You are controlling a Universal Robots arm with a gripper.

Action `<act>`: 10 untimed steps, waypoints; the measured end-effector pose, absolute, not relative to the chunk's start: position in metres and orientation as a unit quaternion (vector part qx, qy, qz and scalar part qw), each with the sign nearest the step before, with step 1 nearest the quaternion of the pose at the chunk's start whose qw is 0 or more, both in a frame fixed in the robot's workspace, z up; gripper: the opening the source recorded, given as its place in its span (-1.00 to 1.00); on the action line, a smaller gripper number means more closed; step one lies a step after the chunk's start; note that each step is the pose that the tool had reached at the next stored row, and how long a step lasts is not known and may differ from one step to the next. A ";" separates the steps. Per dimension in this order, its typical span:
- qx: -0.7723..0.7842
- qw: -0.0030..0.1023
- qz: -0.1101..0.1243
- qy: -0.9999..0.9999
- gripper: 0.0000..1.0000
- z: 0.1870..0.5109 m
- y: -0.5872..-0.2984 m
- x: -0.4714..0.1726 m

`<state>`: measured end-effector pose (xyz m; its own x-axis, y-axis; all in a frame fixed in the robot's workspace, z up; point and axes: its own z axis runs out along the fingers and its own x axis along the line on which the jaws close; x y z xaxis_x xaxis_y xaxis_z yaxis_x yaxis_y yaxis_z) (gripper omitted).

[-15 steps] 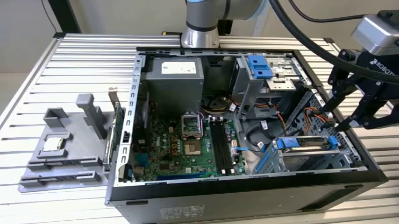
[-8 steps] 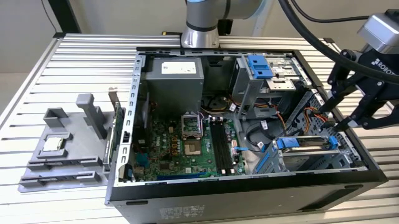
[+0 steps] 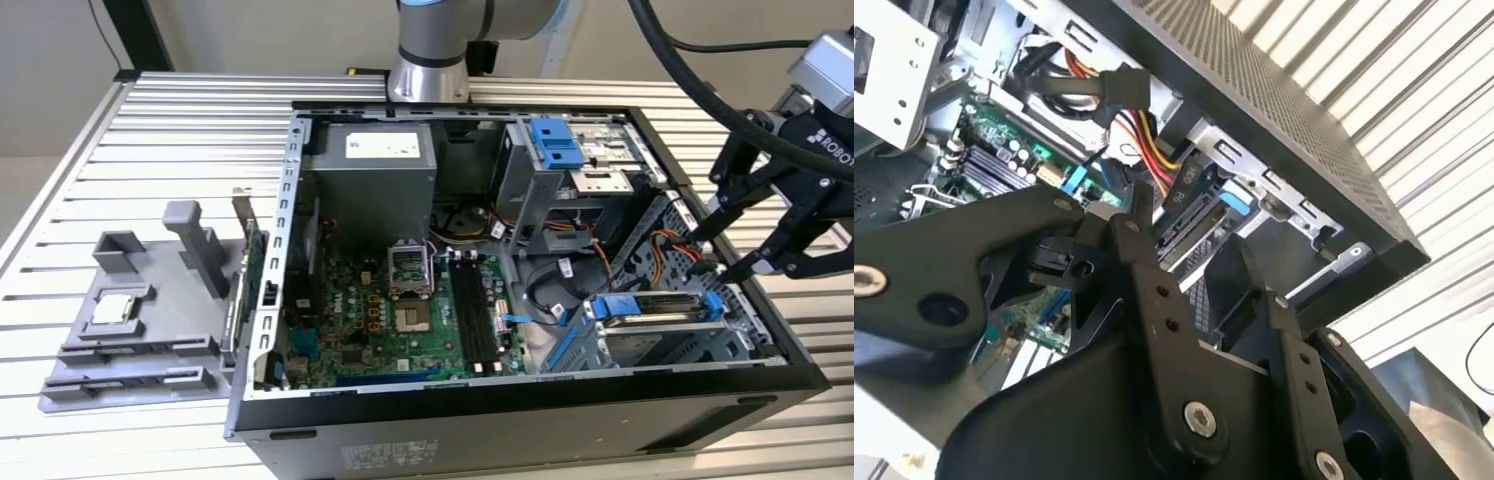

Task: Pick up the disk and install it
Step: 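Insert the first disk wire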

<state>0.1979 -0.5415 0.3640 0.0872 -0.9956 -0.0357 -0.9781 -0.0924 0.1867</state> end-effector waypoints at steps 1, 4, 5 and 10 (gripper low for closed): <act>0.735 0.059 -0.079 -0.671 1.00 0.363 -0.542 0.199; 0.734 0.068 -0.088 -0.670 1.00 0.362 -0.542 0.199; 0.734 0.069 -0.091 -0.670 1.00 0.362 -0.542 0.200; 0.733 0.072 -0.104 -0.668 1.00 0.360 -0.542 0.201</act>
<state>0.2013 -0.5419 0.3600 0.0846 -0.9948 -0.0558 -0.9646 -0.0958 0.2455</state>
